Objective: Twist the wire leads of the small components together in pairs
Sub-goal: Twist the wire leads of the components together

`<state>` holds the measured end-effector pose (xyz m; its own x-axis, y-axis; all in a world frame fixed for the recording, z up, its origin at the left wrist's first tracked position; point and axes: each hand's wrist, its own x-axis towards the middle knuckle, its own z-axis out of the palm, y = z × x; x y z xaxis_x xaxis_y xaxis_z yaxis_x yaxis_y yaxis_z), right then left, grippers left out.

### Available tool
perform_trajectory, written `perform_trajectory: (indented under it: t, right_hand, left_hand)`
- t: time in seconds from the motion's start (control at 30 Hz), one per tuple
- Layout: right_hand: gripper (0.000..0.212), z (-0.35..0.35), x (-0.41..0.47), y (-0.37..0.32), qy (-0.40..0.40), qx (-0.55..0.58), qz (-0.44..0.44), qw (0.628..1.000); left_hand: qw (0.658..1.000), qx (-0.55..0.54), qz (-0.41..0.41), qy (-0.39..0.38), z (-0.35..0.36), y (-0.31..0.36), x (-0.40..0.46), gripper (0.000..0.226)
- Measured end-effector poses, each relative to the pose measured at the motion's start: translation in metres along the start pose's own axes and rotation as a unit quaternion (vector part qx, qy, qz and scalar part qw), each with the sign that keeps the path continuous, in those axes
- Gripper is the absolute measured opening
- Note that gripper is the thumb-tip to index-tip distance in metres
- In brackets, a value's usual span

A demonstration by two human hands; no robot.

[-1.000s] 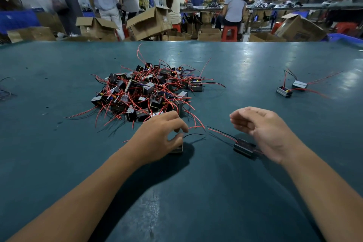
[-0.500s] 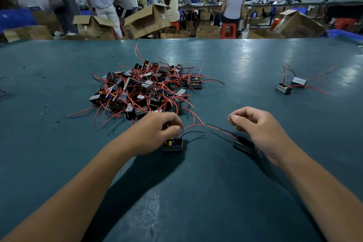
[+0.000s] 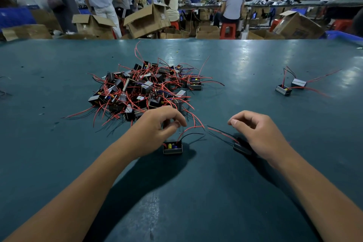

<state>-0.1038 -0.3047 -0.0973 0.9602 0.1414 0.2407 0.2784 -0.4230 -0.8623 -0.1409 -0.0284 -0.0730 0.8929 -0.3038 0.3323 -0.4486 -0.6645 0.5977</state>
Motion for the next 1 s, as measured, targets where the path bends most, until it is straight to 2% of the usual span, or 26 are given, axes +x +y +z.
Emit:
perform_trajectory:
  t: [0.07, 0.23, 0.33, 0.47, 0.6, 0.77, 0.87, 1.0]
  right_hand:
    - [0.013, 0.001, 0.000, 0.002, -0.001, -0.020, -0.012, 1.000]
    - [0.006, -0.006, -0.001, 0.003, -0.044, -0.071, -0.002, 0.997]
    - [0.009, -0.010, 0.000, 0.006, -0.068, -0.136, 0.005, 0.988]
    - [0.013, -0.011, 0.003, 0.009, -0.086, -0.148, 0.016, 0.985]
    - [0.015, -0.011, 0.003, 0.011, -0.089, -0.169, 0.004, 0.982]
    - [0.014, -0.017, 0.003, 0.008, -0.120, -0.164, 0.003, 0.979]
    - [0.012, -0.020, 0.001, 0.005, -0.155, -0.120, 0.021, 0.980]
    - [0.010, -0.025, 0.002, 0.004, -0.161, -0.076, 0.033, 0.984]
  left_hand:
    - [1.000, -0.004, 0.020, -0.020, 0.004, 0.003, -0.001, 0.017]
    - [0.996, 0.084, 0.006, -0.027, 0.019, 0.002, -0.001, 0.011]
    - [0.996, 0.077, -0.009, -0.040, 0.021, 0.002, -0.002, 0.011]
    - [0.997, 0.037, -0.051, -0.033, 0.018, 0.002, -0.003, 0.015]
    - [0.998, 0.035, -0.057, -0.022, 0.018, 0.002, -0.002, 0.016]
    - [0.998, 0.010, -0.056, 0.002, 0.019, 0.000, -0.002, 0.018]
    - [0.998, -0.002, -0.058, 0.009, 0.020, -0.002, -0.003, 0.019]
    - [0.998, -0.002, -0.064, 0.006, 0.021, -0.006, -0.003, 0.022]
